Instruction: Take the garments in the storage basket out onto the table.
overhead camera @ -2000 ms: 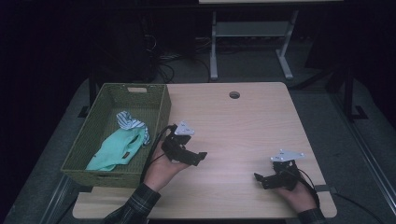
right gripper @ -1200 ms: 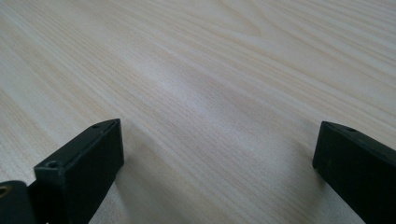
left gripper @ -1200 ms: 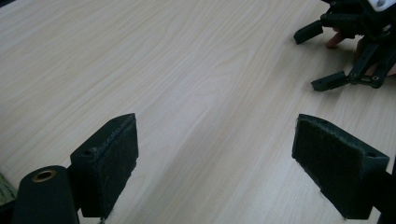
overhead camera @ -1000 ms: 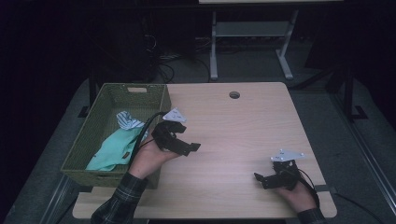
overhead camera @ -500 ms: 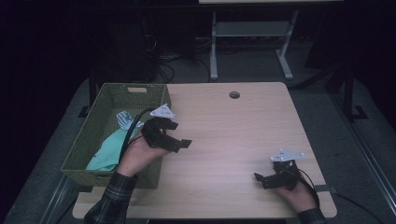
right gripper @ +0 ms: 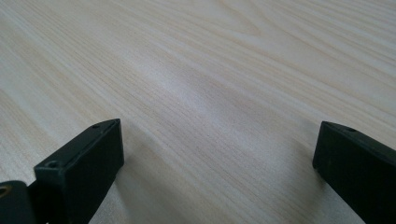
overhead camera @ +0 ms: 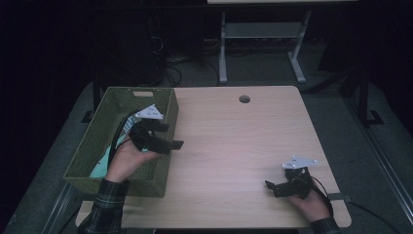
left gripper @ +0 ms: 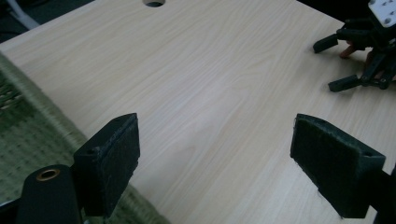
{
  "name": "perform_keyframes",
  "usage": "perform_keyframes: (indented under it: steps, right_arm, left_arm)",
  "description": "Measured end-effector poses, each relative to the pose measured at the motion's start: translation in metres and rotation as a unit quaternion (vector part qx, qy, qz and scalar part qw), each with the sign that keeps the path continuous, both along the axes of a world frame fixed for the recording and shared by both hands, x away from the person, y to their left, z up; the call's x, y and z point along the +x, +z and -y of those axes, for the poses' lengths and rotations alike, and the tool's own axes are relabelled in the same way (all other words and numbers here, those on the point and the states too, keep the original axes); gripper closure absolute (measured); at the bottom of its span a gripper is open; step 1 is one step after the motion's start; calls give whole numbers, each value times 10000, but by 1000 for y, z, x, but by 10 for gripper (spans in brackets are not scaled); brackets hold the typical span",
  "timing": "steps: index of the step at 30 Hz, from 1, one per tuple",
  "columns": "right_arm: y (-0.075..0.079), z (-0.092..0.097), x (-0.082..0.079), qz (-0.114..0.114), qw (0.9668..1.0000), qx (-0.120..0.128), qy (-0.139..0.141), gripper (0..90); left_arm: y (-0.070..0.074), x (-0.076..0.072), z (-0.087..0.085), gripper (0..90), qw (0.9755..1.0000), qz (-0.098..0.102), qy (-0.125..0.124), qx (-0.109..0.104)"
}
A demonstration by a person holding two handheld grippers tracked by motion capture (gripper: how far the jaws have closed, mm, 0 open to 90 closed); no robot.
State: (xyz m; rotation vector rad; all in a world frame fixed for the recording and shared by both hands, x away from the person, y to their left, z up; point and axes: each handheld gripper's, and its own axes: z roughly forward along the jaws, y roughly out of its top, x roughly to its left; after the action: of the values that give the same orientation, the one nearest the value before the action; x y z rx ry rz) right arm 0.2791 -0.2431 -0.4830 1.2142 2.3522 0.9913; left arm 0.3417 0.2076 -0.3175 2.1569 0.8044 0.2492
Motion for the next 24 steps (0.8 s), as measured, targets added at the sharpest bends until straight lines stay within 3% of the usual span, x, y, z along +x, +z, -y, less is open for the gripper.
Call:
perform_keyframes:
  steps: [16, 24]
  right_arm:
    - [0, 0, 0, -10, 10000, 4, -6, 14]
    - [0, 0, 0, -3, 10000, 1, -3, 14]
  left_arm:
    - [-2, 4, -45, 204, 9990, -9, 444, 40]
    - [-6, 6, -68, 235, 9974, -74, 714, 70]
